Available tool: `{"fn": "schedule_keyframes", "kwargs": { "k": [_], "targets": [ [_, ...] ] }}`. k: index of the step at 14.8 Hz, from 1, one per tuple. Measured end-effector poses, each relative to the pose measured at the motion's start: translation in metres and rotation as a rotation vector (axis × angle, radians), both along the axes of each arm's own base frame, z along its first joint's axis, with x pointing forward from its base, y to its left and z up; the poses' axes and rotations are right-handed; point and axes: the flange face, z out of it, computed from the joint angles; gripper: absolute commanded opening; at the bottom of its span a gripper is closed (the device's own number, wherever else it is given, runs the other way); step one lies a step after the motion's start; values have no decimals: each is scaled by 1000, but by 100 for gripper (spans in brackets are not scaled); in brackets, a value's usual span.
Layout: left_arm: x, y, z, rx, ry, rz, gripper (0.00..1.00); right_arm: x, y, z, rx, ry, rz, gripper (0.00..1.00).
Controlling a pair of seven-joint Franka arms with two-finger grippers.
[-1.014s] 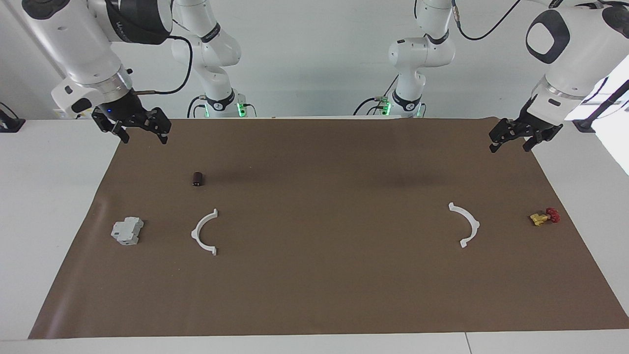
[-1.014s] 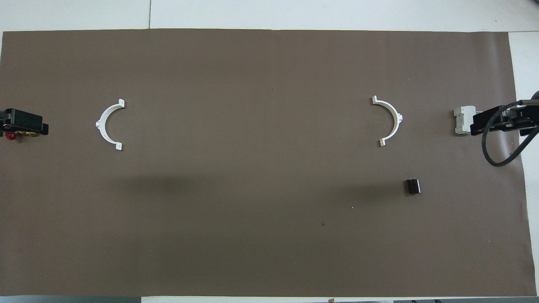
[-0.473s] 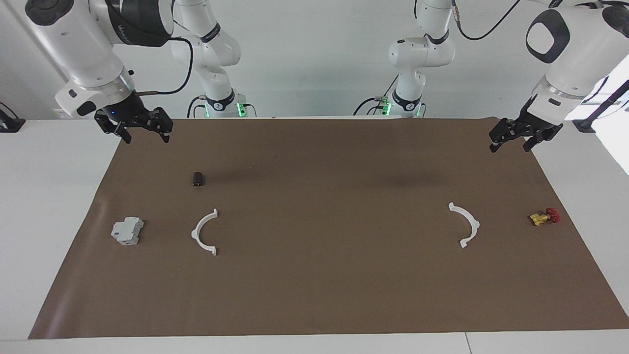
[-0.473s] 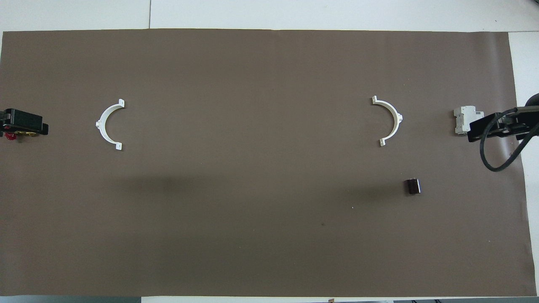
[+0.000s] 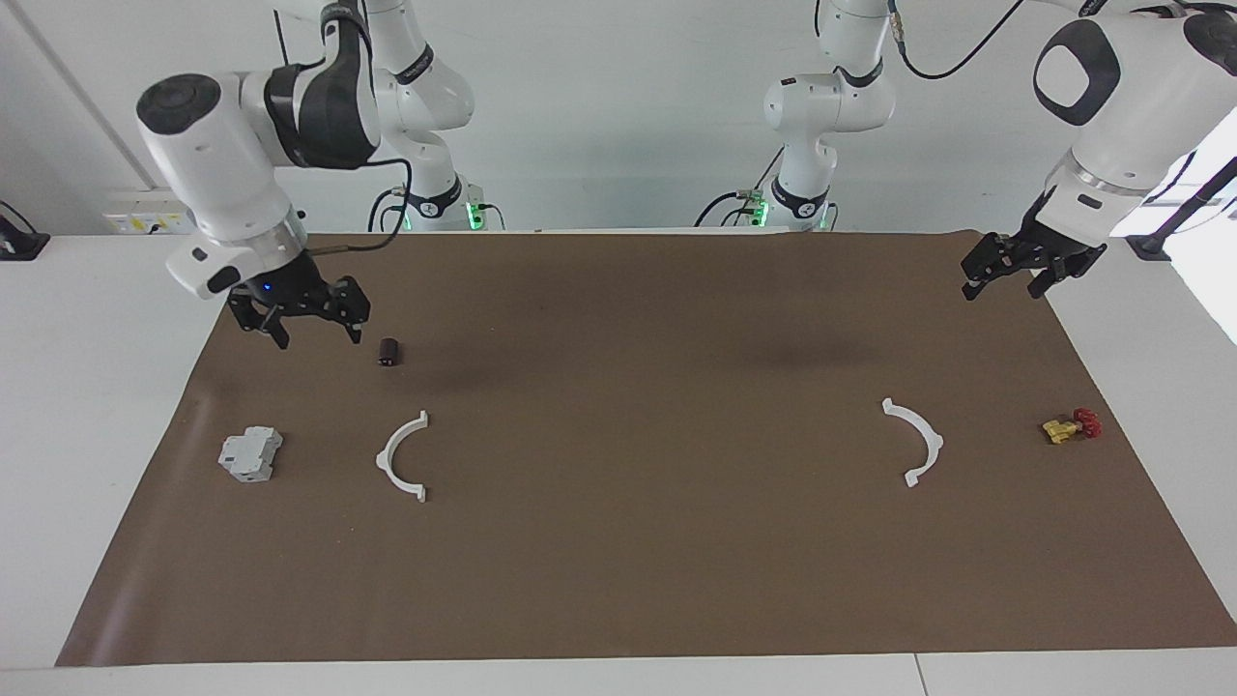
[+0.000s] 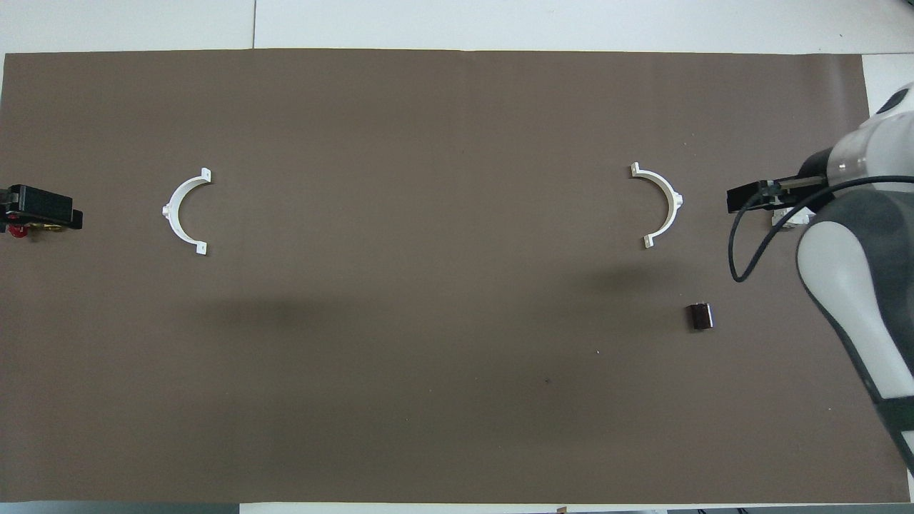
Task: Assemble drain pipe with both arms
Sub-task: 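Reach the right gripper to the white half-ring nearer it and grasp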
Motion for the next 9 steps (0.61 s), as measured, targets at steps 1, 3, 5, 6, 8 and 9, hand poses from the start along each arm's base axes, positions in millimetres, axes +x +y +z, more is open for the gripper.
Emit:
{"fn": "schedule_keyframes", "kwargs": {
  "k": [1,3,5,6,8,9],
  "targets": [
    [0,0,0,0,0,0,100,11,8,-23,8,-16,8,100],
    [0,0,0,0,1,0,100,29,34,-65,15,-33,46,100],
    [0,0,-1,0,2,0,100,37,50,-99,18,-22,68,100],
    [0,0,-1,0,2,0,100,40,52,-113,22,-18,67,100],
    [0,0,-1,0,2,0,100,46,49,-146,39,-11,45,100],
    [0,0,-1,0,2,0,100,49,47,-162,48,-11,34,100]
  ]
}}
